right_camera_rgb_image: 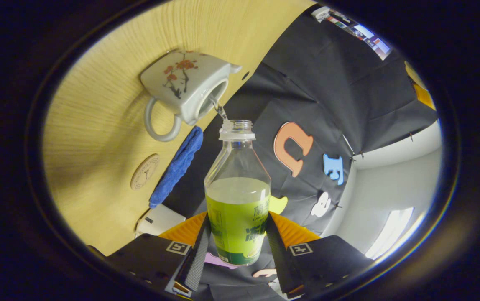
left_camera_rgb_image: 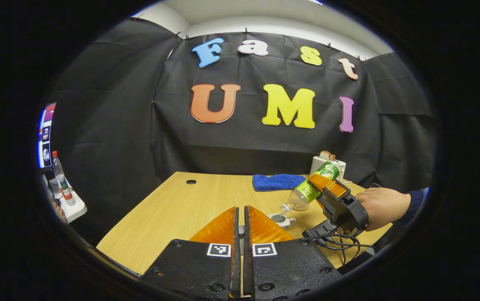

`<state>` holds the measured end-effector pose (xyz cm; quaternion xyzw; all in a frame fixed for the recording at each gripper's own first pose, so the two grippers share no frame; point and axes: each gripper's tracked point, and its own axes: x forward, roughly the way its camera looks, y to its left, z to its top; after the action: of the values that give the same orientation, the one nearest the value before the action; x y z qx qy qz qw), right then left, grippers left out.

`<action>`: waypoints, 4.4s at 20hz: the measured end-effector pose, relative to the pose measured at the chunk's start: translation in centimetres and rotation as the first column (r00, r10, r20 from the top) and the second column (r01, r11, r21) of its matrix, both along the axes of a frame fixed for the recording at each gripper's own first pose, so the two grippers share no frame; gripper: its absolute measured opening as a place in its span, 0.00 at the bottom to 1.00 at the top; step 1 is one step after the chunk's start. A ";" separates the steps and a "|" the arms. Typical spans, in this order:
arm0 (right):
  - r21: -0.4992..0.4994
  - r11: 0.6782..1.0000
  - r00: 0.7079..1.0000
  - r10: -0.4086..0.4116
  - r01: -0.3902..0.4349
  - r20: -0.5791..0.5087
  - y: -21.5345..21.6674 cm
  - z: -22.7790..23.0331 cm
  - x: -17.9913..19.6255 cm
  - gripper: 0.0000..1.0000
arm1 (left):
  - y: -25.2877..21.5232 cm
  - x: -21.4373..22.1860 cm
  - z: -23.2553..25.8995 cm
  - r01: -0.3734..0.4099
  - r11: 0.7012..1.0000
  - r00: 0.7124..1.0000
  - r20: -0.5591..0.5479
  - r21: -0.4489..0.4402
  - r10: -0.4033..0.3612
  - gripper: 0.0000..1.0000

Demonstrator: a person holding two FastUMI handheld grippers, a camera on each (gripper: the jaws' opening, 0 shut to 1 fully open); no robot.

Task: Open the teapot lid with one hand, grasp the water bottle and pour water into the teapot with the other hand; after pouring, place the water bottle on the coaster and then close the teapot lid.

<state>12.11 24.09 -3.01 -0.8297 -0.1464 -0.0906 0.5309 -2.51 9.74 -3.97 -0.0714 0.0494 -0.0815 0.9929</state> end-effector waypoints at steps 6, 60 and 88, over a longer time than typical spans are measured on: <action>-0.046 0.999 0.999 0.015 -0.013 0.047 0.1 1.2 -0.3 0.70 | 0.1 -0.1 0.1 -0.003 1.000 1.000 0.005 -0.004 0.003 0.05; 0.977 0.163 0.890 0.414 0.134 -0.191 -7.5 -2.7 -1.3 0.74 | -1.8 3.0 -1.7 -0.033 0.999 0.999 -0.019 -0.029 0.032 0.05; 0.787 -0.419 0.762 0.640 0.452 -0.096 -4.2 -6.7 15.3 0.75 | 2.2 6.3 -6.2 -0.209 0.978 0.973 -0.091 0.028 0.211 0.05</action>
<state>27.39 19.93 -9.73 0.0746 0.0954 0.1686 0.9782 3.79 11.91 -10.19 -0.0706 0.0886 0.0277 0.9932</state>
